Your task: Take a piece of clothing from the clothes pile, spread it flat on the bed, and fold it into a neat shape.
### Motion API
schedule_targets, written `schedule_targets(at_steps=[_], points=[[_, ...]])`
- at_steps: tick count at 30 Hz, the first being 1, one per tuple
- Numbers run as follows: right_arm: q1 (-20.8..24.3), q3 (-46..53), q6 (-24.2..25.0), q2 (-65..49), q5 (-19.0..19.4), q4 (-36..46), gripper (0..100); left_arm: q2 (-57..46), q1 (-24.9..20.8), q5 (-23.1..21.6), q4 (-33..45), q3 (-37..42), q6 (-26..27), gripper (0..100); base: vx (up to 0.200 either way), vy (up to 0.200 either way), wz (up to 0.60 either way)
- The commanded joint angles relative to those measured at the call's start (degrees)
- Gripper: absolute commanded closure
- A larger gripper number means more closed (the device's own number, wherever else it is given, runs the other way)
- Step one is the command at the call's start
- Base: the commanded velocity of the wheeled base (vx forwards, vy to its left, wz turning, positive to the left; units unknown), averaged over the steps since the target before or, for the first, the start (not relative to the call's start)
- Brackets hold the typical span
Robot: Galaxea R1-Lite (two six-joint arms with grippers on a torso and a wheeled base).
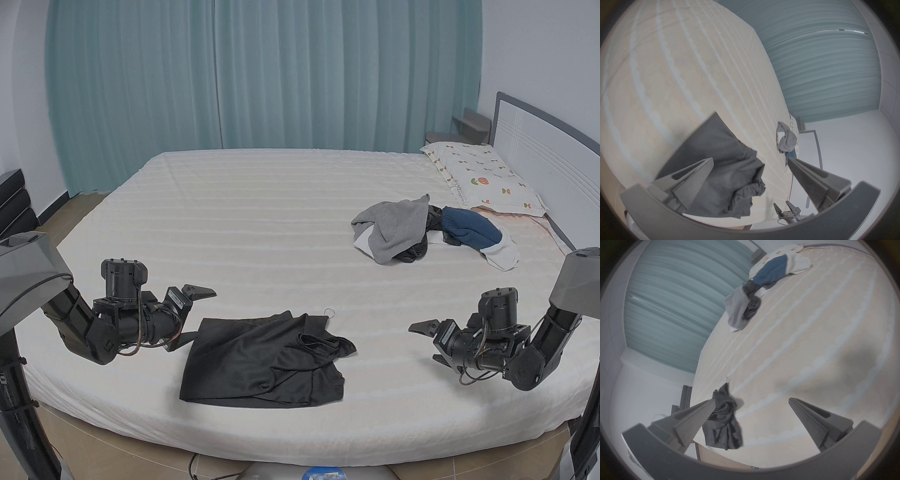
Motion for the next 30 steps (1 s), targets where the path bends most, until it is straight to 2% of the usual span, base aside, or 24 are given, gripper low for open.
schedule_targets(at_steps=[1, 6, 12, 15, 20, 24, 28, 30], points=[[3.66, -6.05, -3.34, 0.08, 0.06, 3.04, 0, 3.51, 1.75, -0.23, -1.68, -0.44, 0.12, 0, 0.0, 0.2, 0.0], [3.84, -5.08, -7.29, 0.17, 0.59, 2.16, 0, 4.12, 1.66, -0.23, -1.76, -0.71, 0.21, 0, 0.0, 0.2, 0.0], [3.84, -5.0, -7.73, -0.18, 0.67, 1.72, 0, 4.74, 1.57, -0.23, -1.76, -1.85, 0.29, 0, 0.0, 0.2, 0.0], [5.69, -5.79, -9.4, 0.26, 0.59, 1.63, 0, 4.74, 1.4, -0.23, -1.76, -1.58, 0.38, 0, 0.0, 0.2, 0.0], [7.18, -5.96, -15.73, 0.7, 0.06, 1.45, 0, 4.92, 1.31, -0.06, -1.76, -1.67, 0.64, 0, 0.0, 0.2, 0.0], [7.44, -6.14, -17.58, 2.11, -0.03, 1.45, 0, 5.09, 1.05, 0.47, -1.76, -1.76, 0.73, 0, 0.0, 0.2, 0.0], [6.56, -5.96, -21.09, 3.86, -0.29, -0.04, 0, 5.09, 1.05, 0.47, -1.76, -1.76, 0.73, 0, 0.0, 0.0, 0.0], [5.69, -5.7, -22.68, 4.3, -1.87, -1.18, 0, 5.09, 1.05, 0.56, -1.76, -1.67, 1.35, 0, 0.0, 0.0, 0.0]])
